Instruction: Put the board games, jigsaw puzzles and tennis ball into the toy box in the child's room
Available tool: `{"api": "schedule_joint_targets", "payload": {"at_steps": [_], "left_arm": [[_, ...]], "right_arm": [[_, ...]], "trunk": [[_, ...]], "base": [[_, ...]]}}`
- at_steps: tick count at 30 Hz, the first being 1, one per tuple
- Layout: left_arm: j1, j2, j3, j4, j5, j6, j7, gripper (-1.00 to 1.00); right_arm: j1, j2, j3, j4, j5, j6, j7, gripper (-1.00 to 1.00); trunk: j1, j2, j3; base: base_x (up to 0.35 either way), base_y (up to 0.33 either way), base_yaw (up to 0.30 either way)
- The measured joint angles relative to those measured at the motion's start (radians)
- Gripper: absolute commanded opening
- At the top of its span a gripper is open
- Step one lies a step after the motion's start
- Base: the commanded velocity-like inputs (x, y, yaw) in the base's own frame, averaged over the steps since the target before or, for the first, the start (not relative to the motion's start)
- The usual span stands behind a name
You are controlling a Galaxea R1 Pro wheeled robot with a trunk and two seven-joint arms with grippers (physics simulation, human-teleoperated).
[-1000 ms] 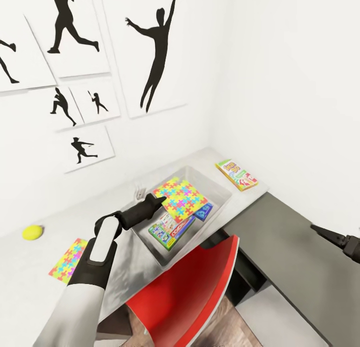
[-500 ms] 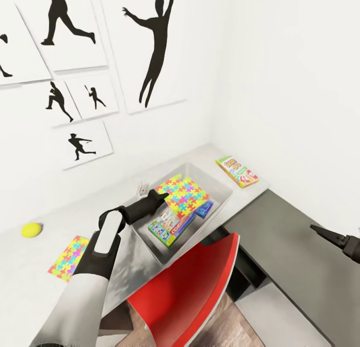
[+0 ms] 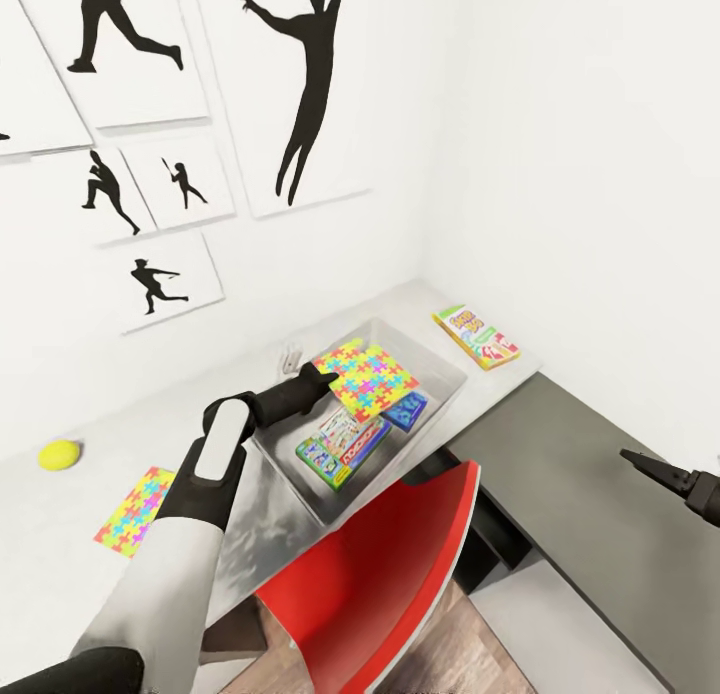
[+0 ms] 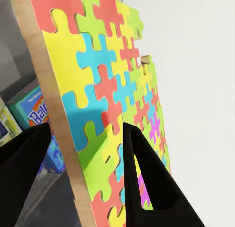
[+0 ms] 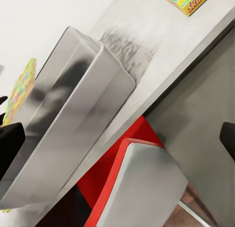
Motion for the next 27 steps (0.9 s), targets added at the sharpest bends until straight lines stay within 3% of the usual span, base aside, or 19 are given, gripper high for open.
{"api": "schedule_joint_targets", "payload": {"at_steps": [7, 27], "left_arm": [[-0.029, -0.003, 0.0, 0.044, -0.001, 0.0, 0.037, -1.0], [-0.104, -0.011, 0.0, 0.099, -0.002, 0.0, 0.047, -1.0]], "right_arm": [[0.0, 0.0, 0.0, 0.0, 0.0, 0.0, 0.0, 1.0], [0.0, 0.0, 0.0, 0.0, 0.0, 0.0, 0.0, 1.0]], "trunk": [[0.0, 0.0, -0.011], [0.0, 0.0, -0.044]], "base": [[0.0, 0.0, 0.0], [0.0, 0.0, 0.0]]}}
